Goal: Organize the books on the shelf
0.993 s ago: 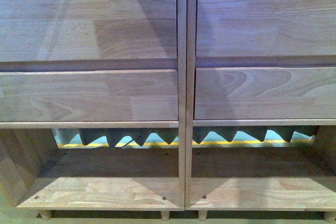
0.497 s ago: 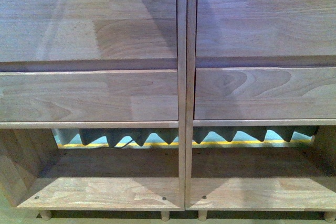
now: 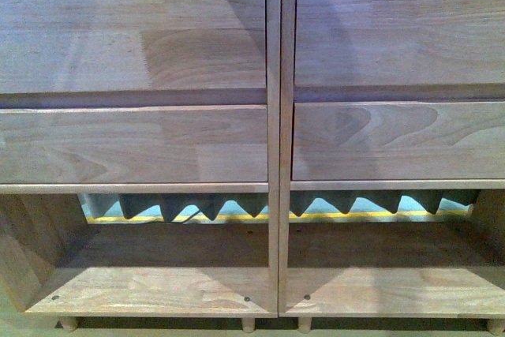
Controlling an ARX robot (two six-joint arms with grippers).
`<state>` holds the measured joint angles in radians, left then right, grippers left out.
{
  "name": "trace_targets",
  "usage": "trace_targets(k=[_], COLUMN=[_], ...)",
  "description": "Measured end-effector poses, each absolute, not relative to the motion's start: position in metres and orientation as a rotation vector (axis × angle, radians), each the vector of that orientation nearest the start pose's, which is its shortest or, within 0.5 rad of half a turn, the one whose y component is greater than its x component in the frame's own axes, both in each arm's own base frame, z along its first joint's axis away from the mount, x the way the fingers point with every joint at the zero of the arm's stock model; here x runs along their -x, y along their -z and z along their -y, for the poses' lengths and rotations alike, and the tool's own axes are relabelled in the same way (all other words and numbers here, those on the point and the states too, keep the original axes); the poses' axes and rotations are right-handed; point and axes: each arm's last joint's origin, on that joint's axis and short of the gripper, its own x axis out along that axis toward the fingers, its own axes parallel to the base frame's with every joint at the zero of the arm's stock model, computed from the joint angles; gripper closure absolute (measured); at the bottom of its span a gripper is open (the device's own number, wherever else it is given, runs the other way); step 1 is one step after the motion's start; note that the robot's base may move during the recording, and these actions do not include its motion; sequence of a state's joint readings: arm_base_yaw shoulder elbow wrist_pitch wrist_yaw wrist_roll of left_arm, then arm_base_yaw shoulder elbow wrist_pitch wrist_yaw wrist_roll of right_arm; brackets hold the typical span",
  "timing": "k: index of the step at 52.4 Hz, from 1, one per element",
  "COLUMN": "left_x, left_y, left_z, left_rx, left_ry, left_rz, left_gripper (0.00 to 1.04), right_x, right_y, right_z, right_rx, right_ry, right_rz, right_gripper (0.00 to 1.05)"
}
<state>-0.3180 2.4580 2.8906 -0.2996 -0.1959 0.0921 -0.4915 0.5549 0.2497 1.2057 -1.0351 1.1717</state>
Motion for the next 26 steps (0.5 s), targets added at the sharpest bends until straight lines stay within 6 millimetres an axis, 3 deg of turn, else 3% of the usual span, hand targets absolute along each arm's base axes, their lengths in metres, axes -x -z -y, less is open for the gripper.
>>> trace_targets(k=[13, 26], left_x=[-0.488, -0.489], left_y=[-0.434, -0.432], left_z=[0.172, 0.172], left_rx=[-0.096, -0.103], left_ry=[0.139, 0.141], left_rz=[0.069, 0.053], left_gripper=[0.97, 0.56], right_x=[-0.098, -0.098], right_y=[-0.292, -0.292], right_z=[0.022, 0.021], right_rx=[-0.453, -0.450], right_ry=[-0.795, -0.804], right_rz=[0.283, 0.288], right_gripper=[0.07, 0.07])
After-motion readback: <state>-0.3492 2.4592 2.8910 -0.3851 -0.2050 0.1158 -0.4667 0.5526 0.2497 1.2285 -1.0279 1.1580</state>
